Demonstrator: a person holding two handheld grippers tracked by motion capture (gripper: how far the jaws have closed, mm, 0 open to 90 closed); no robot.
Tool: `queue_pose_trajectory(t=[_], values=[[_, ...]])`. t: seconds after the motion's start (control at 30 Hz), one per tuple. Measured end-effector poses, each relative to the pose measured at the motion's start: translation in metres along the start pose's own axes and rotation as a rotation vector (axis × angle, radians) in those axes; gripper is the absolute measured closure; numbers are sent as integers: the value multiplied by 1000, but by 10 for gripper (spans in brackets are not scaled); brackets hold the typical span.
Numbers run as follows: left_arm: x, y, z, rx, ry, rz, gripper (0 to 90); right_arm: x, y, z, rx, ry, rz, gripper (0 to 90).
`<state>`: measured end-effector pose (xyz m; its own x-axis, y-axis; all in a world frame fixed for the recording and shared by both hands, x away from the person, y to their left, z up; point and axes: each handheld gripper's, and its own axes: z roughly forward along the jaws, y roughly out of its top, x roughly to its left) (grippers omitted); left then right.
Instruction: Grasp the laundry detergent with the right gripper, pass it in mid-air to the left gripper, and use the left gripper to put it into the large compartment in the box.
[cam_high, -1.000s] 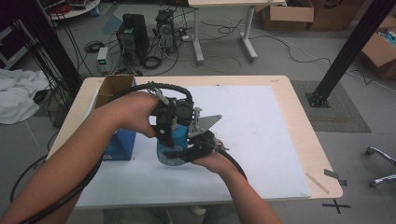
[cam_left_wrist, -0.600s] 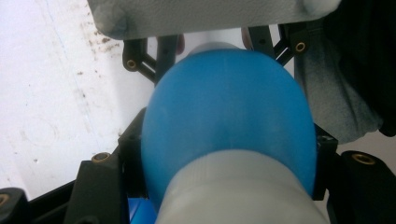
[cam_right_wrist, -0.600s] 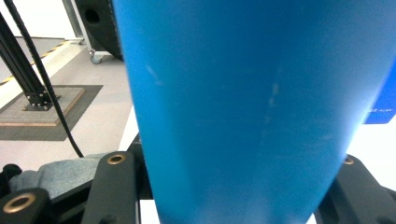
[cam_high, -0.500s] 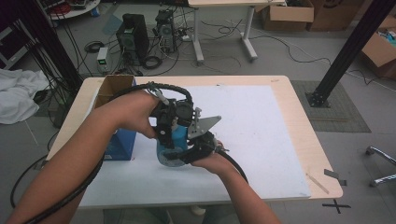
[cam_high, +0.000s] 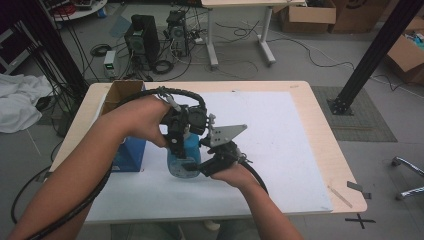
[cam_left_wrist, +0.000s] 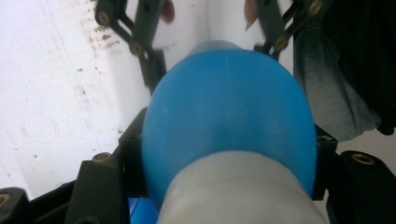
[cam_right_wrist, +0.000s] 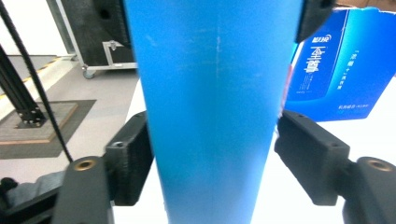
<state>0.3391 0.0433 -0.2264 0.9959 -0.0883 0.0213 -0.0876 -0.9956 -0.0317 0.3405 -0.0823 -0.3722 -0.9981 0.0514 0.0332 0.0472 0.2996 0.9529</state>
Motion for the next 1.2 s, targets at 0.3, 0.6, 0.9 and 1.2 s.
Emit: queue_pose_trajectory(t=[0.3, 0.6, 0.9, 1.2], values=[[7, -8, 0, -4, -17, -45, 381, 0, 3, -18, 40, 27, 27, 152], [12, -15, -9, -7, -43, -112, 381, -3, 14, -35, 135, 24, 23, 71], [26, -37, -36, -12, -38, -330, 380, -9, 35, -56, 372, 22, 10, 0], [46, -80, -85, -81, -17, -623, 379, -13, 57, -70, 619, 31, -36, 0]])
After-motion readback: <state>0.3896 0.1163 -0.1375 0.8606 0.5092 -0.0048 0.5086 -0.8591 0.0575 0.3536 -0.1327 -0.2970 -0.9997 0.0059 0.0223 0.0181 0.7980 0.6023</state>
